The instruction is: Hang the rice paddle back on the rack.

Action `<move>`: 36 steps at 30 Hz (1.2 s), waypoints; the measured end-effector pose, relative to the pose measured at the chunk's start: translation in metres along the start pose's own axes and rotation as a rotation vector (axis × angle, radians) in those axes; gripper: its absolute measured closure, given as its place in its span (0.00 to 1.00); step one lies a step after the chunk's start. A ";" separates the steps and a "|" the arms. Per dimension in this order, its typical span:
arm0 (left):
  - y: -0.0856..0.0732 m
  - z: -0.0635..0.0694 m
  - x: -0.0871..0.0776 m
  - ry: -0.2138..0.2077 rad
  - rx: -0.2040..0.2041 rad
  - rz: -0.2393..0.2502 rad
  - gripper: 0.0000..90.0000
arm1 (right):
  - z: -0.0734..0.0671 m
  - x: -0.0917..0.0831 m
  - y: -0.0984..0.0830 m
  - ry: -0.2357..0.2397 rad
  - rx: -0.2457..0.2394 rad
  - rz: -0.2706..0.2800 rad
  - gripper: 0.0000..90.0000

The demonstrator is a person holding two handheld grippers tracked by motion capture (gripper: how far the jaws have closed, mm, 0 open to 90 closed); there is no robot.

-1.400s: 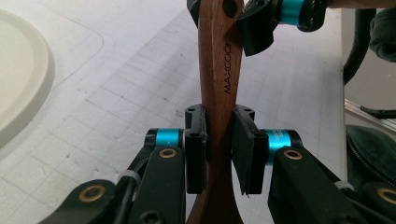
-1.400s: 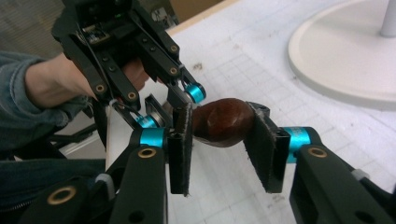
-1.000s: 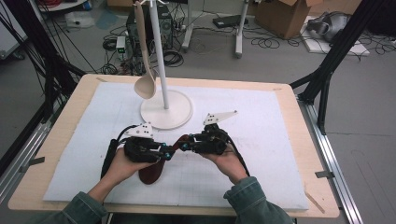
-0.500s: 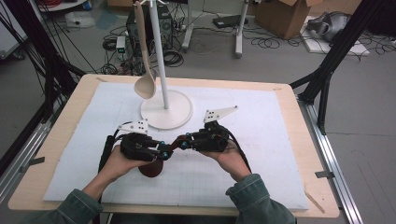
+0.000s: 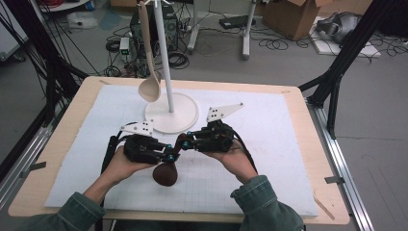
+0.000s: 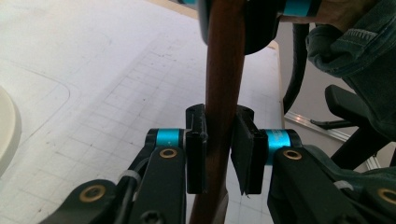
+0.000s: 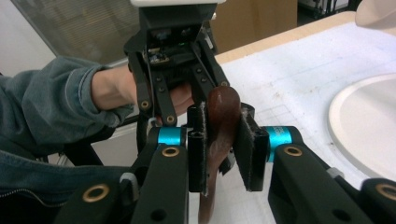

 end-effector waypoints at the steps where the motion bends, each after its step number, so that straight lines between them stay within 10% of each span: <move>1: 0.001 0.000 0.001 0.001 0.002 -0.003 0.85 | 0.000 0.000 0.001 0.002 0.001 0.002 0.83; 22: 0.001 0.002 0.001 -0.040 0.004 -0.009 0.84 | -0.008 -0.002 0.006 0.017 -0.051 -0.004 0.86; 36: 0.013 -0.016 -0.013 0.058 0.001 0.032 0.86 | 0.012 -0.024 0.006 -0.095 -0.037 0.028 0.52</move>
Point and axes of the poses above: each handheld gripper's, and its own axes: x roughly forward along the jaws, y roughly out of its top, z roughly to its right, the point moved 9 cm from there along x, roughly forward along the jaws, and after that the axes turned 14 degrees about x, right-handed, at the moved point
